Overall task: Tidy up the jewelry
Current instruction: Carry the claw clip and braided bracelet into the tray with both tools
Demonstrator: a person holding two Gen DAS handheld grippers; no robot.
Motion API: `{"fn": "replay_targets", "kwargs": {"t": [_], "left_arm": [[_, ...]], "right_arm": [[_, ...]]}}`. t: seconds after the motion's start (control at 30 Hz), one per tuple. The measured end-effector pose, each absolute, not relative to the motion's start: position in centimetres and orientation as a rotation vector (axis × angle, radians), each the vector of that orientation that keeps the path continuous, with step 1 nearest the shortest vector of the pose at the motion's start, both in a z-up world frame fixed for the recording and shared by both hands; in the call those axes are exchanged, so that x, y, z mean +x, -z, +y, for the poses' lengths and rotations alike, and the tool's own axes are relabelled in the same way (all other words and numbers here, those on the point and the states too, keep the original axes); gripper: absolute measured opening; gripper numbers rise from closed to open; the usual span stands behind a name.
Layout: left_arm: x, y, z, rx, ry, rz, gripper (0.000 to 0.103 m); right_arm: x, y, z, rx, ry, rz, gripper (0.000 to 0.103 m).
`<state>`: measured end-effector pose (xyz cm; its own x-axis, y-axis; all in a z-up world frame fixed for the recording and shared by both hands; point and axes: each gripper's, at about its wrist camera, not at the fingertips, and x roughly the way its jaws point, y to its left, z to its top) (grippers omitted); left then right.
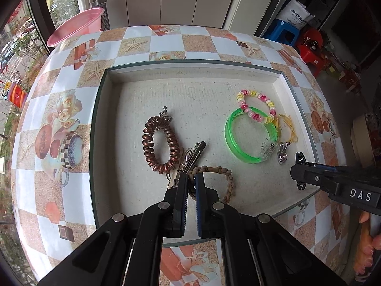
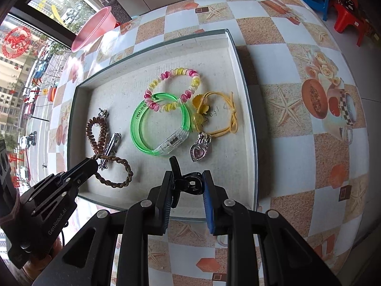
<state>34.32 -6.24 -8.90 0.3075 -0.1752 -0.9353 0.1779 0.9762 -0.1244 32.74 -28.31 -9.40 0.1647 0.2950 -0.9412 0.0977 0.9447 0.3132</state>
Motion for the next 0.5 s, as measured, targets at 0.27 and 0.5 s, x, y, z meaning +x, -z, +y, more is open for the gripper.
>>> {"fn": "replay_targets", "kwargs": {"t": [0.27,0.5], "left_arm": [[34.8,10.2,-6.9,0.076,0.196,1.236,0.018],[34.9,10.6,-7.2,0.095,0.188,1.237,0.019]], "right_arm": [[34.1,10.7,-28.4,0.301,-0.113,1.400,0.026],[34.4,11.9,-28.6,0.304,-0.104,1.416,0.026]]}}
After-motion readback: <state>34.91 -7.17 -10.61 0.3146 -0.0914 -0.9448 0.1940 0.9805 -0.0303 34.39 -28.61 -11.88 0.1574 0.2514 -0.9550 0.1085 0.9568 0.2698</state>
